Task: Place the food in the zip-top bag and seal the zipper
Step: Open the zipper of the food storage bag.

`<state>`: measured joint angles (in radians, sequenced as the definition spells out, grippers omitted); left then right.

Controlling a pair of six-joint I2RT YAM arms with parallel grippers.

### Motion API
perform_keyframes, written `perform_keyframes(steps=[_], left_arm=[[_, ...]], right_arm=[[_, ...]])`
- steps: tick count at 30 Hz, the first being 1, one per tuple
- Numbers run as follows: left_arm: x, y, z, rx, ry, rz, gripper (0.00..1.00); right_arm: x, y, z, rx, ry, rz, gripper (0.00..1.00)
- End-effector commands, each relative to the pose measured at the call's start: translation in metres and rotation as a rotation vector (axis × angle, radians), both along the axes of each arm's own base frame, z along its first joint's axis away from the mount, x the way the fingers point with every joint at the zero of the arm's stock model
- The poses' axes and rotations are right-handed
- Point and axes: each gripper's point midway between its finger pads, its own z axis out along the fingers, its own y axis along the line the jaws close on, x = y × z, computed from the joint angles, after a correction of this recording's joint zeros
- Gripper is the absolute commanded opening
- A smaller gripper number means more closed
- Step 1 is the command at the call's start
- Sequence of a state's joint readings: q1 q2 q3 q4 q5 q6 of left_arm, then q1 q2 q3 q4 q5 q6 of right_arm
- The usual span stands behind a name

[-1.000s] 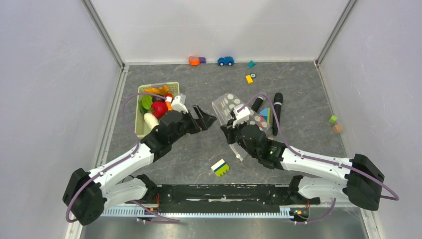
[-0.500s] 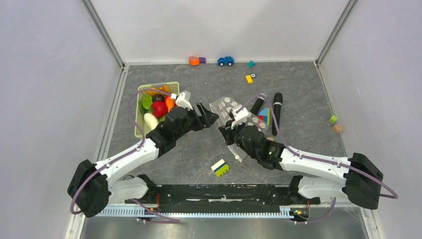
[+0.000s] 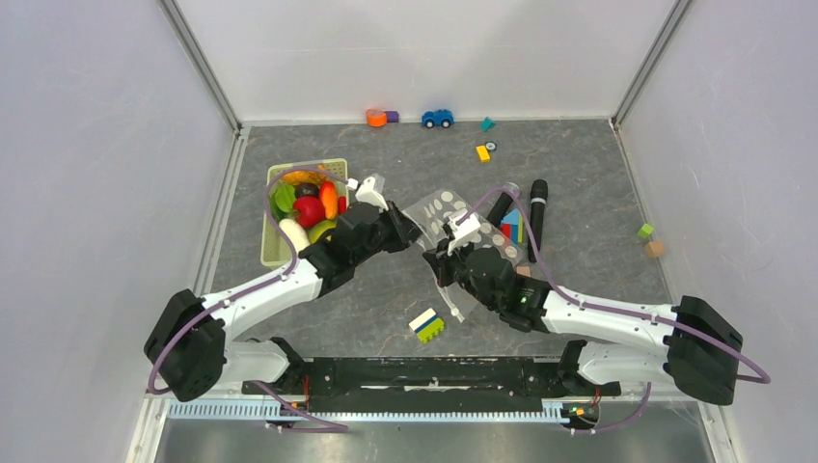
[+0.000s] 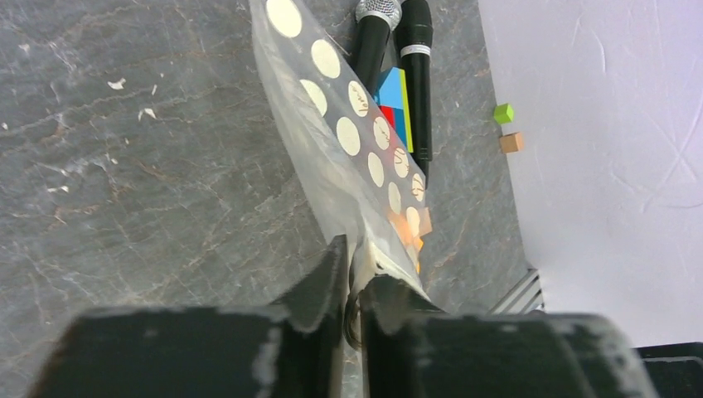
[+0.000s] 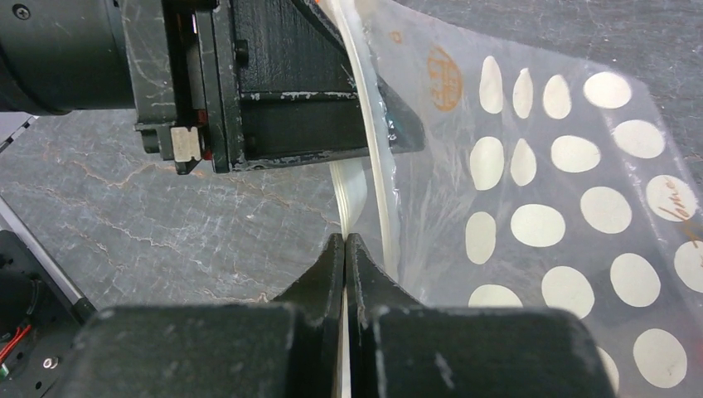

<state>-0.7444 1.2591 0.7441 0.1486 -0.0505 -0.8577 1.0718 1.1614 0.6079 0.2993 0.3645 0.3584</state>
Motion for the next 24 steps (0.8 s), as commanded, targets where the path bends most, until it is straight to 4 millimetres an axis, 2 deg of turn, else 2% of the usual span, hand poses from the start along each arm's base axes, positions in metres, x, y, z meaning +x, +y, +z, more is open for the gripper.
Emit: perform_keyframes(steps=[1,2,3,5,6,8,10,14,19,24], left_arm=[[0.007,-0.002,0.016,-0.015,-0.035,0.028,0.06],[0.006,-0.001,0.016,-0.011,-0.037,0.029,0.02],[0.005,0.000,0.018,-0.006,-0.047,0.023,0.02],[0.002,0.001,0.018,0.009,-0.054,0.016,0.02],[0.001,0.004,0.017,0.018,-0.051,0.021,0.02],[0.000,0.008,0.016,0.032,-0.046,0.035,0.02],[-0.002,0.011,0.016,0.039,-0.042,0.044,0.02],[-0.004,0.015,0.022,0.051,-0.033,0.064,0.02],[-0.011,0.017,0.024,0.073,-0.016,0.069,0.02],[-0.012,0.021,0.025,0.105,0.001,0.099,0.02]], right_arm=[[0.000,-0.001,0.019,0.052,-0.052,-0.004,0.00],[-0.001,-0.002,0.019,0.046,-0.056,0.001,0.00],[-0.002,-0.004,0.019,0.036,-0.065,0.007,0.06],[-0.005,-0.007,0.022,0.020,-0.100,0.036,0.34],[-0.007,-0.009,0.025,0.013,-0.120,0.051,0.52],[-0.014,-0.011,0.034,0.018,-0.165,0.094,0.82],[-0.020,-0.013,0.042,0.027,-0.197,0.129,0.96],[-0.026,-0.020,0.050,0.019,-0.234,0.151,0.98],[-0.012,-0.036,0.041,-0.068,-0.204,0.049,0.98],[-0.010,-0.023,0.025,-0.137,-0.130,0.073,0.98]])
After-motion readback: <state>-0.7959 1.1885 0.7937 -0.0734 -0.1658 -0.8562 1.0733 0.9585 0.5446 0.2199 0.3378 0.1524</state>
